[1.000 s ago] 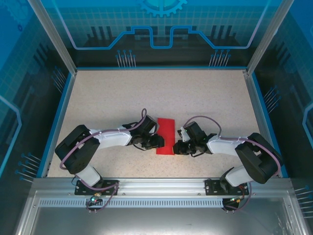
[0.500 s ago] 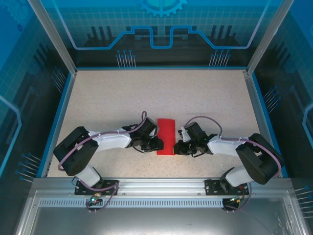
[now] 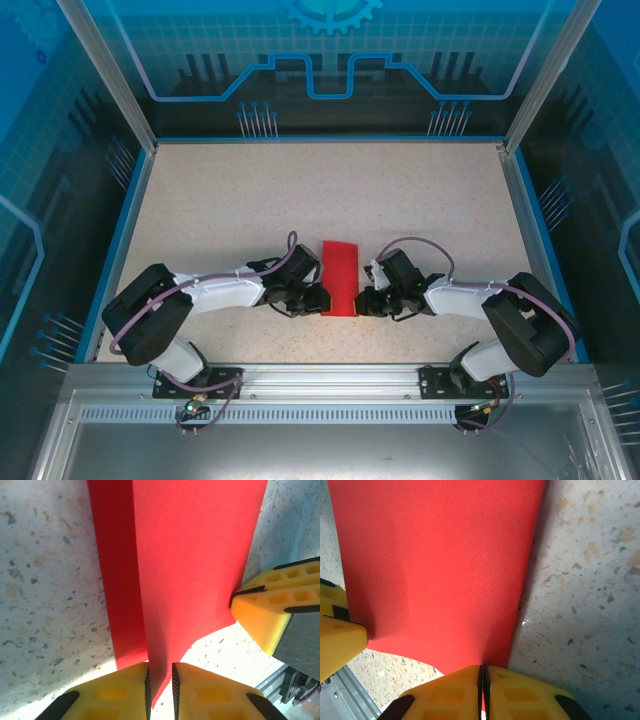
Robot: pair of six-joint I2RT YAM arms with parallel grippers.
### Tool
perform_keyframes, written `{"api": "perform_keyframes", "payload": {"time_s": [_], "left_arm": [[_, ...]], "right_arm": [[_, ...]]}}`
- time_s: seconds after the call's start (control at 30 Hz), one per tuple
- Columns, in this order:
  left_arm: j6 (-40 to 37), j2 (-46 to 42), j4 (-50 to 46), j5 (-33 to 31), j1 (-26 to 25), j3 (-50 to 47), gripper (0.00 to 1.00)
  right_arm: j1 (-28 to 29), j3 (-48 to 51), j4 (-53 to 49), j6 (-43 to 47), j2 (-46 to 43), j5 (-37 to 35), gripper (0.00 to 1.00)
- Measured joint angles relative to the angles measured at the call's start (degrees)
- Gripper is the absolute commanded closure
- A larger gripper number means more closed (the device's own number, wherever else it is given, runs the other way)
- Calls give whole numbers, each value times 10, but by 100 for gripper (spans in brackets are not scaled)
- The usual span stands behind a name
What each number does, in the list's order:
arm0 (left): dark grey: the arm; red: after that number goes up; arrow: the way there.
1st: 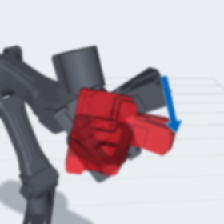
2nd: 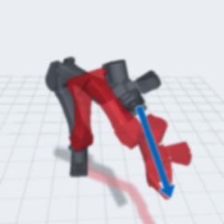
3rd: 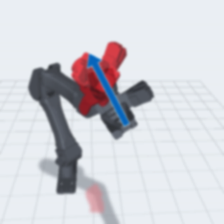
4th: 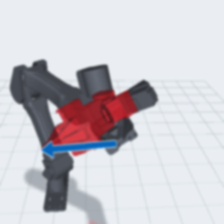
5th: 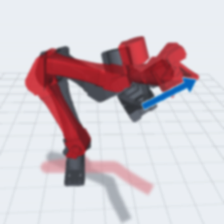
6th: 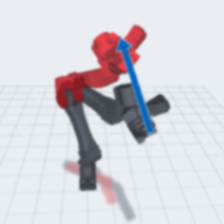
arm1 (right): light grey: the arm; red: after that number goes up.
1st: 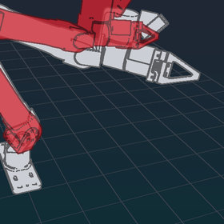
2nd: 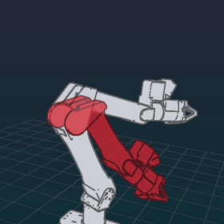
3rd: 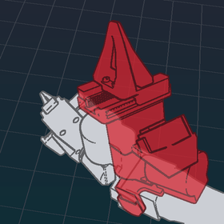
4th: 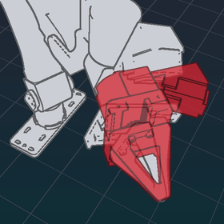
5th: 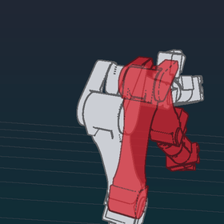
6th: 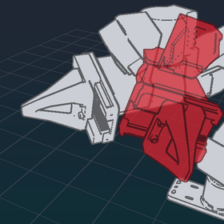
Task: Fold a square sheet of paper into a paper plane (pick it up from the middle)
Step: Fold the triangle a second time at the center of the table.
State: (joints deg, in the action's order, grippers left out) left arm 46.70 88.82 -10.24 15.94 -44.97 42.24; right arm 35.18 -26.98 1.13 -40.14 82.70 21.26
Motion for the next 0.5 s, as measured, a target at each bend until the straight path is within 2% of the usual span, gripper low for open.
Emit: {"api": "perform_keyframes", "payload": {"time_s": [0.23, 0.5], "left_arm": [[0, -9, -8, 0, -4, 0, 92], [5, -12, -14, 0, -4, 0, 92]], "right_arm": [[0, 0, 0, 0, 0, 0, 87], [0, 0, -2, 0, -3, 0, 87]]}}
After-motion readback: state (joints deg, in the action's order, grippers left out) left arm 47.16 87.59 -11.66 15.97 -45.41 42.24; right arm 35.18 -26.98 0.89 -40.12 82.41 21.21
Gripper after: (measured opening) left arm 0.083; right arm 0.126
